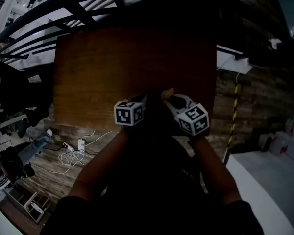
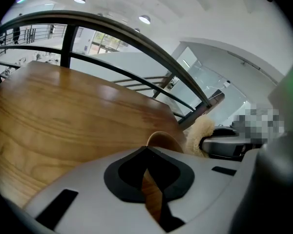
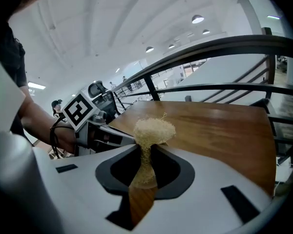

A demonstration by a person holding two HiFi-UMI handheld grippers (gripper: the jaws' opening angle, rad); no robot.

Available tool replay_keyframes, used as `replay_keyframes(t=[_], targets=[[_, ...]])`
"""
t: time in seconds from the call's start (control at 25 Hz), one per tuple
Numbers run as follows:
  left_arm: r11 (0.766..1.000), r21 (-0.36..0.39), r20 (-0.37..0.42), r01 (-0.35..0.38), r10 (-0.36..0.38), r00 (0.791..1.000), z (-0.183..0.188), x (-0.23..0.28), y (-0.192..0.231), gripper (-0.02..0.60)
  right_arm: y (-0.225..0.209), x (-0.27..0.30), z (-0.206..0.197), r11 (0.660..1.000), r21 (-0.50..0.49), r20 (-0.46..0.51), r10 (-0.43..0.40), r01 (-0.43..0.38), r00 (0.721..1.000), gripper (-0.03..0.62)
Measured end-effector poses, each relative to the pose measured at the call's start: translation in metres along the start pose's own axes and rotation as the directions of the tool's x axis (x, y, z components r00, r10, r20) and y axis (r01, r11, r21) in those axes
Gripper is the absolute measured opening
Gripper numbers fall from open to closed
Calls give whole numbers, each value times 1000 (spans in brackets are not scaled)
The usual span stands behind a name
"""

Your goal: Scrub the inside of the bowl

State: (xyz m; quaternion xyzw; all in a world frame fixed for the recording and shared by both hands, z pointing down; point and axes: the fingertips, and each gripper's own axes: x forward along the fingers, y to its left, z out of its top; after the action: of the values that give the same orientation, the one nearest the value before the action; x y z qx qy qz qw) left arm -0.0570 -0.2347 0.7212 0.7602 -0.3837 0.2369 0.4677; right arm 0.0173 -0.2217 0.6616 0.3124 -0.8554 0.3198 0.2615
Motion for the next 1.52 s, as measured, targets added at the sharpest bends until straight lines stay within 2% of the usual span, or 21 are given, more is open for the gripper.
replay_keyframes(t=[0.28,0.56,1.04,1.08,1.16,1.32,1.52], targets=[[1000,-14,-34,-17,16,999,-17,21,21,0,-13,8,-8,999,29,-8,-37,38,999,72],[999,3,-21,-41,42,999,-20,32,32,0,-14,11,-17,998,61,-31,-28,30,999,72],[999,-35,-27,-37,36,999,-23,38,42,3,-6,14,-21,998,65,-39,-19,21,999,72],[999,-36,-27,-37,36,999,-23,38,42,6,-6,13,-21,998,65,-36,-20,22,999,72],[999,-34,-27,-38,37,999,-23,39,43,58,-8,11,-20,998,58,-24,-23,24,999,72],[998,-7,-19,-55,54,998,-23,36,44,101,-8,3,-19,998,47,-12,-33,33,999,72],[997,11,13,-75,75,997,-12,19,37,103,-5,-15,-13,999,38,16,-37,36,999,74]])
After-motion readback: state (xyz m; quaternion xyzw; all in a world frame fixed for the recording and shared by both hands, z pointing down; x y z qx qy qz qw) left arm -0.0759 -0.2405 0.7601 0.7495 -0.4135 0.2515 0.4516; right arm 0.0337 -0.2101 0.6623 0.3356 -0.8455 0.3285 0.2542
